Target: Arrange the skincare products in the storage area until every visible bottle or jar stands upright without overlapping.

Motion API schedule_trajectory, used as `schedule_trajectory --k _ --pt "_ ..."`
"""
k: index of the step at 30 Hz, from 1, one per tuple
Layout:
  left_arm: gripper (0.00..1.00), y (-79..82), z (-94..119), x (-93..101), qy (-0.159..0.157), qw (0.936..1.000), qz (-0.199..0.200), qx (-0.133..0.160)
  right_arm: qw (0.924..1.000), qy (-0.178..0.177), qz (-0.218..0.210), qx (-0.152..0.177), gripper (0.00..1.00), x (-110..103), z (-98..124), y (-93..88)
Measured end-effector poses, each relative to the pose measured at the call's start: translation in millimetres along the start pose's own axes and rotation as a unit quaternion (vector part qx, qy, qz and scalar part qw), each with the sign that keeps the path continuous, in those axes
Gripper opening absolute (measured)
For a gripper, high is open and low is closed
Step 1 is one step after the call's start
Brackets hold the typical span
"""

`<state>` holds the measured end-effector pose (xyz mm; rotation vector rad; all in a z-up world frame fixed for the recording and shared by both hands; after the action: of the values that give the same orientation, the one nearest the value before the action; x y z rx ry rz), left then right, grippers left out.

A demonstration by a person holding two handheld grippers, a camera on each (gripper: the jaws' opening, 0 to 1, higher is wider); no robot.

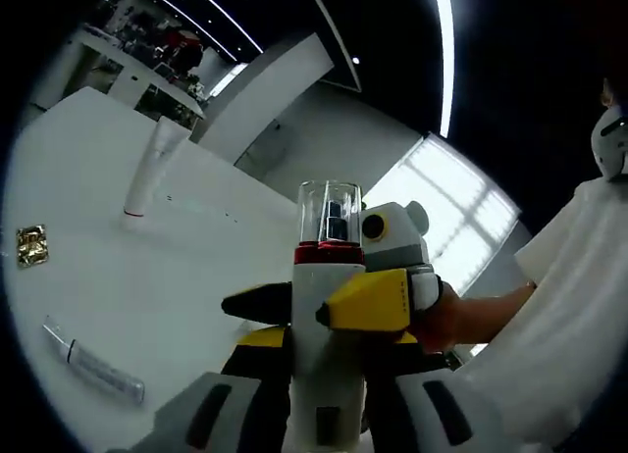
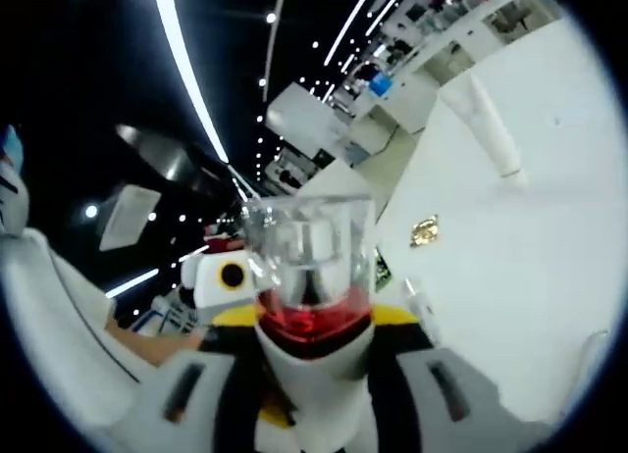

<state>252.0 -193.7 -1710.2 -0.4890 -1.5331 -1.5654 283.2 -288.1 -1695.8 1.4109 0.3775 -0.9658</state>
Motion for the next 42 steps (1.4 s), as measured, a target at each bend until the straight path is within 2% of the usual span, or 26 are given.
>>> schedule_trajectory --k 3,6,8,12,14,15,18,29,36,42 --pt "0.26 4.0 6.2 -3.3 0.012 0.9998 -0.004 0.014 0.9999 -0.011 -0.002 0.009 0.38 -0.3 -1.6 3.5" --pt "0.26 5.6 11.9 -2.2 0.009 0.9998 -0.009 0.017 0.9999 -0.009 0.007 0.009 0.38 -5.1 -7.1 4.3" --pt "0.26 5.0 15.3 -4.9 0.012 0.9997 -0.008 0.018 0.9995 -0.017 0.024 -0.005 0.38 -6.4 -12.3 4.2" --pt "0.26 3.0 20.2 -6.3 0.009 0.9996 -0.001 0.028 0.9989 -0.023 0.029 -0.030 0.37 -9.3 -16.7 4.8" --pt "0.27 0.9 21.7 -5.3 0.006 0.9996 -0.005 0.027 0.9963 -0.022 0.060 -0.058 0.37 -13.3 -17.9 3.5" --pt "0.27 0.2 21.8 -5.5 0.005 0.9996 -0.008 0.026 0.9940 -0.027 0.083 -0.066 0.36 -15.1 -19.8 2.7" --pt "0.28 -3.9 24.9 -7.0 -0.002 0.9998 -0.011 0.017 0.9896 -0.032 0.113 -0.084 0.36 -19.9 -22.7 -1.2" --pt "0.30 -7.8 32.9 -7.7 -0.014 0.9993 -0.025 0.026 0.9869 -0.046 0.132 -0.080 0.35 -29.1 -26.5 -5.2" --pt "0.31 -11.0 33.7 -13.1 -0.019 0.9993 -0.017 0.025 0.9802 -0.071 0.164 -0.085 0.35 -29.0 -28.0 -5.6" --pt "0.33 -10.8 31.2 -20.0 -0.021 0.9997 -0.011 0.007 0.9720 -0.091 0.196 -0.092 0.35 -26.4 -26.6 -2.9"
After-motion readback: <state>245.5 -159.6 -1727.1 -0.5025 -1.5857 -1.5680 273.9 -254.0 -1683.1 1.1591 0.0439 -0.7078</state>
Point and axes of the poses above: the point that each gripper's makers call its tool centre point, and the gripper's own axes: z roughly backward along the fingers, x roughly to its right, y roughly out of its top, the point moved 8 cm from there along z, roughly backward along the fingers, and after that the axes turned 4 degrees about z, right-handed, at the moved point
